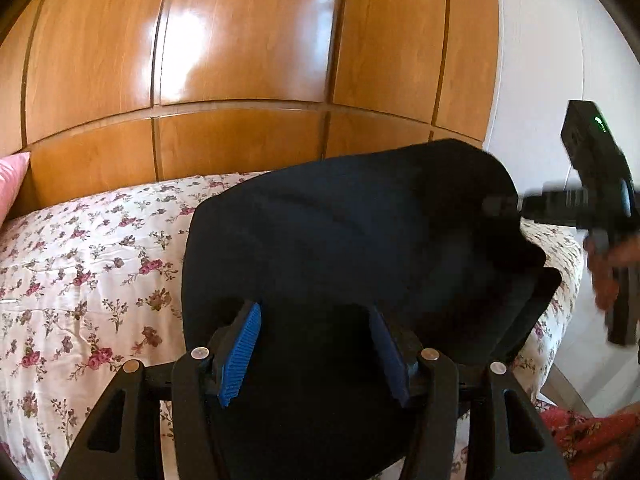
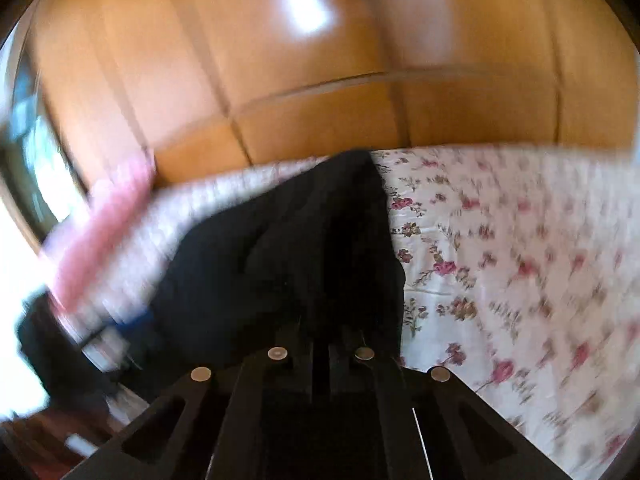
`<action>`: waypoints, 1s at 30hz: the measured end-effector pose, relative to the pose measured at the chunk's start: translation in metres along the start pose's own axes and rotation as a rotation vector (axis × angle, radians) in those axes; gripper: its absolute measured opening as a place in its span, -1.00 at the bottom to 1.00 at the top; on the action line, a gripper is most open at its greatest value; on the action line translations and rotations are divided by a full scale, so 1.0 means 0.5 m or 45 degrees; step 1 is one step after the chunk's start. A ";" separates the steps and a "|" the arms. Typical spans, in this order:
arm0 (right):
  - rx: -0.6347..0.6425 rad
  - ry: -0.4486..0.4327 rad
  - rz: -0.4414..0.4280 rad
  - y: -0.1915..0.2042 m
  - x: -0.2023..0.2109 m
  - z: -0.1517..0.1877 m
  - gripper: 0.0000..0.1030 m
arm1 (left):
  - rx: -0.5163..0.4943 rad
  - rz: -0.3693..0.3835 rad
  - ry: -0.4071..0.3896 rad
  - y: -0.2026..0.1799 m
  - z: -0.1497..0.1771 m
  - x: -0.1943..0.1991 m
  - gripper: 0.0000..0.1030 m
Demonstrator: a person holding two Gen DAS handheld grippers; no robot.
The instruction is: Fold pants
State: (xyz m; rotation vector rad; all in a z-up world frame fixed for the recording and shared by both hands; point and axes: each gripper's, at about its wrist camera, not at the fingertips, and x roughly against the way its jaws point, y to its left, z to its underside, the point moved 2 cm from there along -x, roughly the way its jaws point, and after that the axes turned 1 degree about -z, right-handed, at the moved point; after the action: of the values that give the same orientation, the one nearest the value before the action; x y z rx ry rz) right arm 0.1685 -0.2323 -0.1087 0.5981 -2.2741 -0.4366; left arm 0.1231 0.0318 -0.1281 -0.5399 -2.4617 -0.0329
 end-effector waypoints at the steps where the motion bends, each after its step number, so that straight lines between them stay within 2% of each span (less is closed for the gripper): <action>1: -0.113 -0.011 -0.036 -0.031 0.006 -0.006 -0.92 | 0.007 0.005 -0.004 0.003 -0.008 -0.015 0.11; 2: -0.162 -0.003 -0.020 -0.052 0.004 -0.006 -0.92 | 0.007 0.005 -0.009 0.004 -0.007 -0.018 0.11; 4: -0.192 0.064 0.103 -0.094 -0.018 0.014 -0.97 | -0.016 -0.012 -0.014 -0.002 -0.013 -0.017 0.11; 5: -0.196 0.097 0.132 -0.106 -0.025 0.025 -0.97 | -0.025 -0.017 -0.018 -0.009 -0.016 -0.005 0.11; 6: -0.219 0.098 0.100 -0.115 -0.020 0.036 -0.97 | -0.024 -0.014 -0.026 -0.015 -0.018 0.010 0.11; 7: -0.261 0.047 0.035 -0.117 -0.004 0.045 -0.89 | -0.014 0.000 -0.042 -0.017 -0.021 0.022 0.11; 9: -0.308 -0.049 -0.090 -0.109 0.033 0.052 -0.89 | 0.016 0.028 -0.071 -0.017 -0.024 0.041 0.11; 10: -0.303 -0.084 -0.127 -0.099 0.052 0.054 -0.72 | 0.026 0.038 -0.082 -0.018 -0.025 0.046 0.11; 11: -0.277 -0.117 -0.131 -0.087 0.069 0.052 -0.40 | 0.030 0.050 -0.095 -0.021 -0.027 0.053 0.11; 13: -0.166 -0.109 -0.073 -0.052 0.083 0.055 0.00 | 0.022 0.051 -0.105 -0.027 -0.031 0.056 0.11; 15: -0.097 -0.025 -0.020 -0.028 0.072 0.062 0.00 | 0.015 0.039 -0.085 -0.029 -0.033 0.049 0.11; 16: -0.073 0.006 0.002 -0.020 0.061 0.068 -0.14 | 0.020 0.030 -0.073 -0.028 -0.032 0.044 0.11; 17: -0.041 0.038 0.018 -0.012 0.052 0.074 -0.67 | 0.025 0.028 -0.063 -0.027 -0.032 0.041 0.11; 18: 0.005 0.084 0.025 -0.003 0.038 0.080 -0.94 | 0.031 0.024 -0.051 -0.024 -0.032 0.038 0.11; 21: 0.077 0.103 0.018 0.022 0.034 0.078 -0.93 | 0.049 0.030 -0.071 -0.018 -0.040 0.047 0.11; 26: 0.057 -0.003 -0.163 0.064 0.109 0.048 -0.93 | 0.084 0.029 -0.111 -0.008 -0.054 0.061 0.12; 28: 0.046 -0.019 -0.164 0.063 0.126 0.048 -0.93 | 0.098 0.025 -0.093 -0.003 -0.051 0.052 0.12; 30: 0.038 -0.002 -0.107 0.041 0.122 0.063 -0.93 | 0.107 0.020 -0.029 0.001 -0.039 0.029 0.12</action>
State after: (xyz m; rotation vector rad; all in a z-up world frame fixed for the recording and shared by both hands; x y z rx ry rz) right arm 0.1014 -0.2437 -0.0855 0.7108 -2.2666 -0.4454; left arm 0.1237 0.0350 -0.1038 -0.5255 -2.4688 0.0827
